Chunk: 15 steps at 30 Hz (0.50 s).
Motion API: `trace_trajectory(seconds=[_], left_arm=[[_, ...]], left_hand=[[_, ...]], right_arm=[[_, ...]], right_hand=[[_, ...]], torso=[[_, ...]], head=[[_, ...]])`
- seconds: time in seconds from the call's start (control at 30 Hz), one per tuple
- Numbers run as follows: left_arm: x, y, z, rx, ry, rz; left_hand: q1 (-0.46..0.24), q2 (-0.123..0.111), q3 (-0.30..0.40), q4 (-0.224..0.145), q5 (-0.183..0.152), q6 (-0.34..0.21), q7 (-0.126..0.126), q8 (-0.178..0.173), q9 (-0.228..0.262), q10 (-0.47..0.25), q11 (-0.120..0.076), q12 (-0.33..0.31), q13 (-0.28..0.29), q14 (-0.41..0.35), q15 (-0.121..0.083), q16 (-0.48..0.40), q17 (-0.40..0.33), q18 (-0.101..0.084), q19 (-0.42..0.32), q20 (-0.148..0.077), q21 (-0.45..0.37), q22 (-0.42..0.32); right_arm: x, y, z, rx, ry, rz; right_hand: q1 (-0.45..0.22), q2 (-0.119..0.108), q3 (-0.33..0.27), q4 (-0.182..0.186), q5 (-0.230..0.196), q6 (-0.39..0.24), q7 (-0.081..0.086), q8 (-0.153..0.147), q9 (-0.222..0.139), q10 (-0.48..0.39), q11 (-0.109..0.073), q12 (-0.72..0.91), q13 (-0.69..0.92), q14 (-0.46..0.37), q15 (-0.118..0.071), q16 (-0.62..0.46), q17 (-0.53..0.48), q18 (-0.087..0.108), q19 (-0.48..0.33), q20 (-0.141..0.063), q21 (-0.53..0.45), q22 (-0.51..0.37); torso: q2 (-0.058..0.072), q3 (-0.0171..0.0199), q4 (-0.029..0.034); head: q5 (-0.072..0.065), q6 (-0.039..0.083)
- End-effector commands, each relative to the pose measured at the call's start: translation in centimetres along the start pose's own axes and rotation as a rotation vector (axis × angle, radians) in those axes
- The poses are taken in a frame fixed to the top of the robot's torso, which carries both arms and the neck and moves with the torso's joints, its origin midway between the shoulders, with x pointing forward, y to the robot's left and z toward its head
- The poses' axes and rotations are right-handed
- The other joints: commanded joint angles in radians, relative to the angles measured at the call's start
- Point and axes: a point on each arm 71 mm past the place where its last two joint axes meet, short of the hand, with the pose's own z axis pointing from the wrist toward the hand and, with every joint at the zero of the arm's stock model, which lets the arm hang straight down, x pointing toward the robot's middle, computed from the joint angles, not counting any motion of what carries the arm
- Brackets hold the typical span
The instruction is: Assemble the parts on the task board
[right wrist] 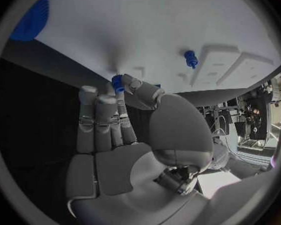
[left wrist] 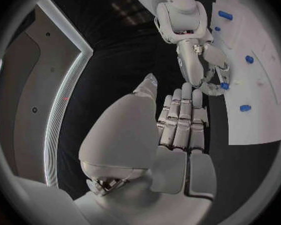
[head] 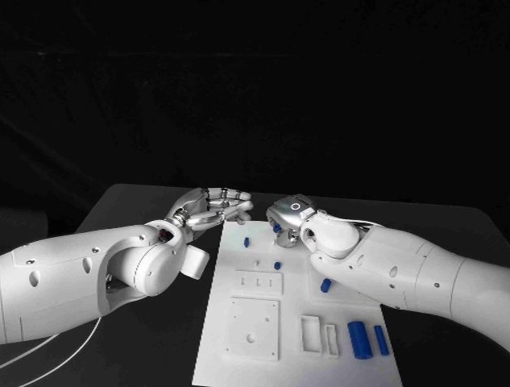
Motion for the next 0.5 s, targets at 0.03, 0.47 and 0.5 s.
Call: trace_trajectory(seconds=[0.03, 0.47, 0.5], left_arm=[[0.10, -0.32, 0.06, 0.015, 0.006, 0.003], [0.05, -0.37, 0.06, 0.016, 0.006, 0.004], [0.04, -0.36, 0.07, 0.015, 0.005, 0.005]], left_hand=[[0.000, -0.007, 0.006, 0.001, -0.003, -0.004, 0.023, -0.003, 0.001, 0.006, -0.002, -0.005, 0.001, 0.000, 0.007, -0.005, 0.002, 0.011, -0.008, 0.000, -0.003, -0.002], [0.001, -0.007, 0.006, 0.001, -0.003, -0.004, 0.023, -0.003, 0.001, 0.006, -0.001, -0.005, 0.001, 0.000, 0.007, -0.005, 0.002, 0.011, -0.009, 0.000, -0.003, -0.002], [0.001, -0.007, 0.006, 0.001, -0.003, -0.004, 0.023, -0.003, 0.001, 0.006, -0.001, -0.005, 0.001, 0.001, 0.007, -0.005, 0.003, 0.011, -0.008, 0.000, -0.003, -0.002]], right_arm=[[0.26, 0.07, -0.04, -0.005, 0.015, 0.016], [0.24, 0.04, -0.05, -0.001, 0.012, 0.030], [0.24, 0.03, -0.05, -0.001, 0.012, 0.032]], right_hand=[[-0.004, -0.012, 0.001, 0.003, 0.002, -0.011, 0.000, -0.005, -0.002, 0.009, 0.015, -0.005, -0.002, -0.015, 0.000, -0.004, -0.001, 0.039, -0.004, -0.002, 0.004, 0.014], [-0.004, -0.039, -0.020, 0.014, 0.002, -0.058, 0.022, -0.030, -0.014, -0.060, 0.038, -0.004, -0.020, -0.018, 0.023, -0.010, -0.013, 0.039, -0.015, 0.002, -0.004, 0.010], [-0.003, -0.038, -0.020, 0.016, 0.002, -0.059, 0.022, -0.031, -0.014, -0.061, 0.039, -0.004, -0.020, -0.018, 0.023, -0.010, -0.013, 0.039, -0.015, 0.002, -0.005, 0.010]], torso=[[0.000, -0.0007, -0.0006], [0.000, -0.0004, -0.0004], [0.000, -0.0004, -0.0004]], head=[[0.001, -0.001], [0.000, -0.002], [0.000, -0.002]])
